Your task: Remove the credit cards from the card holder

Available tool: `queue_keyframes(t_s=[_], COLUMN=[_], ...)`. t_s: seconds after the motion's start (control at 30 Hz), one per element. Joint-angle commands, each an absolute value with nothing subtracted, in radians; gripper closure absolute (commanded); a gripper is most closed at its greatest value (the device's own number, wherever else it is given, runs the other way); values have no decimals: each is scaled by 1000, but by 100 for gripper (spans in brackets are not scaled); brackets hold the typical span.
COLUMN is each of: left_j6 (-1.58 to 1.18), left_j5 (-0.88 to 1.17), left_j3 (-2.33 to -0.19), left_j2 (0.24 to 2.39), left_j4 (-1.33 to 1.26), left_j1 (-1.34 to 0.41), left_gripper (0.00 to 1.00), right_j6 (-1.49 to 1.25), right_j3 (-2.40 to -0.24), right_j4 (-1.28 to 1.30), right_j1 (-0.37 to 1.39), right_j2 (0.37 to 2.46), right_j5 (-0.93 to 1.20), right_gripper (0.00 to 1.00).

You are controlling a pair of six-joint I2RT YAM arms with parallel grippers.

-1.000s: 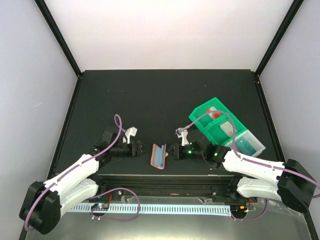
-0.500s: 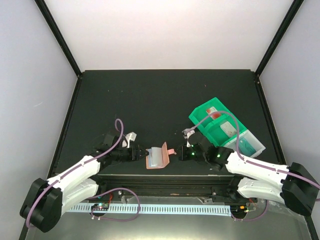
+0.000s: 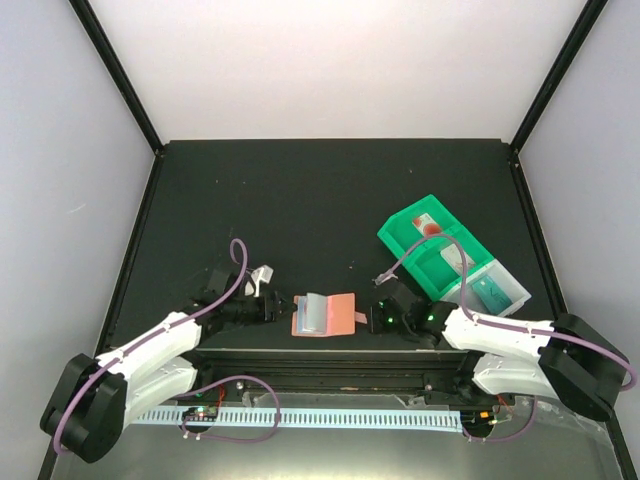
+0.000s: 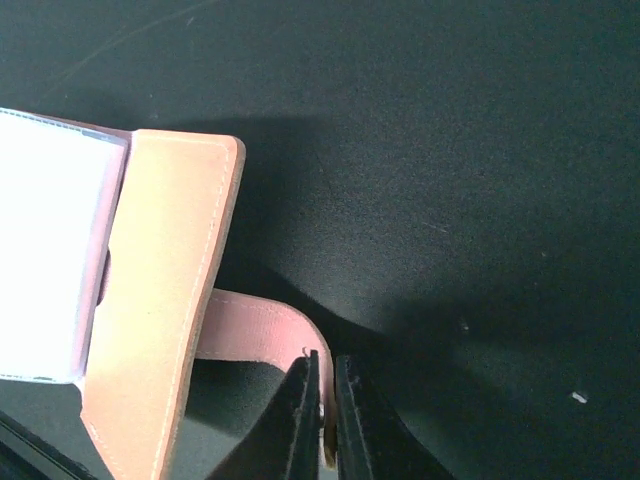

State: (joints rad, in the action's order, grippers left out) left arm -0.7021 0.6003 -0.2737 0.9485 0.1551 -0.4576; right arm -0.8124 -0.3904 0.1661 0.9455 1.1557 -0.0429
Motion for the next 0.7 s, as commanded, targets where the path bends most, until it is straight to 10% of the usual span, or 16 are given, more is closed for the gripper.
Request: queue_keyframes(t_s=[0.0, 0.23, 0.67], left_j6=[-750, -829, -886], left_j5=[665, 704, 696], left_j3=[-261, -246, -289], left_j2=[918, 952, 1108], left_j4=[57, -98, -240], left_j1=[-463, -465, -520], left_gripper=[41, 35, 30], right_j6=[-797, -786, -776], right_j3=[-419, -483, -559], right_j4=[171, 271, 278], right_j1=[940, 942, 942], right_j2=[1138, 1068, 1022], right_j5=[-71, -62, 34], right_gripper=[92, 72, 69])
